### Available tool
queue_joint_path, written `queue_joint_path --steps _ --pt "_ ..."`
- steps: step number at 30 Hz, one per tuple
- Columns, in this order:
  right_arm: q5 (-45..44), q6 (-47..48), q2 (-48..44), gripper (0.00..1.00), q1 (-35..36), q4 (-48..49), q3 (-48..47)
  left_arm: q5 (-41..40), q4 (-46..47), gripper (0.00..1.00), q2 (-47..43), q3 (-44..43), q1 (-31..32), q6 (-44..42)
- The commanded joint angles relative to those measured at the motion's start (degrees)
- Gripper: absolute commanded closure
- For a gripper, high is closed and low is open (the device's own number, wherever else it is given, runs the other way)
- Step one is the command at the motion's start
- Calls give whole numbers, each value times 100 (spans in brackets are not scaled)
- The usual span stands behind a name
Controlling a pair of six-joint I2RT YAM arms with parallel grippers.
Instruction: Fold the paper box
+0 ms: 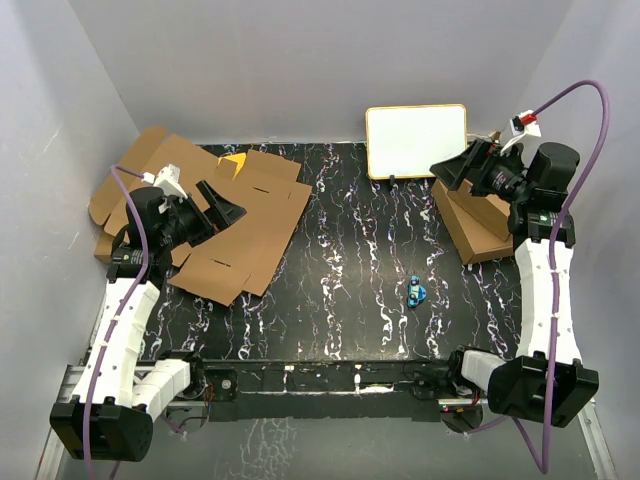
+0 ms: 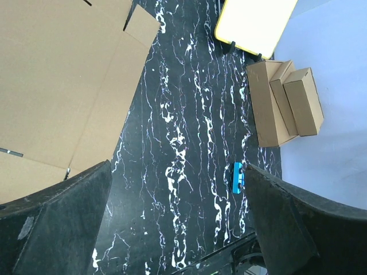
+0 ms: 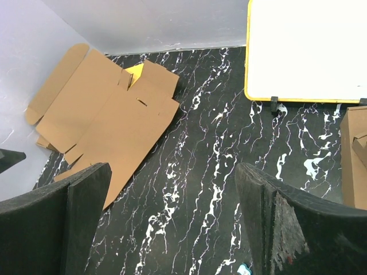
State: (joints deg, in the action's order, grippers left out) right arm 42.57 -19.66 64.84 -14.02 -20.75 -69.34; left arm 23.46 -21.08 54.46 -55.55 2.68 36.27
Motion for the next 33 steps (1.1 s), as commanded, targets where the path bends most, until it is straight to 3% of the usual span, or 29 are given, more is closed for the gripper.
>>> queue_joint_path --steps 1,11,16,18,20,22,24,29,33 --pt "54 25 15 1 -39 167 -374 9 -38 4 -188 -140 -39 -121" --pt "1154 392 -166 1 -39 531 -42 214 77 4 -237 -58 -39 -103" --pt "2570 812 -100 1 5 875 327 600 312 6 -141 211 -23 110" --pt "3044 1052 60 1 90 720 454 678 366 9 -32 350 204 168" --pt "3369 1362 167 1 213 625 655 17 55 9 74 311 877 13" --pt "3323 1671 182 1 345 535 846 -874 -174 9 234 210 1646 -89" --pt "3119 1973 134 1 453 384 964 -1023 -114 8 307 248 2005 9" --pt "2861 2405 101 1 506 148 1221 -954 865 7 -177 1055 2066 635" --pt "2810 2495 57 1 508 187 1451 -1205 789 6 -438 1287 2061 641"
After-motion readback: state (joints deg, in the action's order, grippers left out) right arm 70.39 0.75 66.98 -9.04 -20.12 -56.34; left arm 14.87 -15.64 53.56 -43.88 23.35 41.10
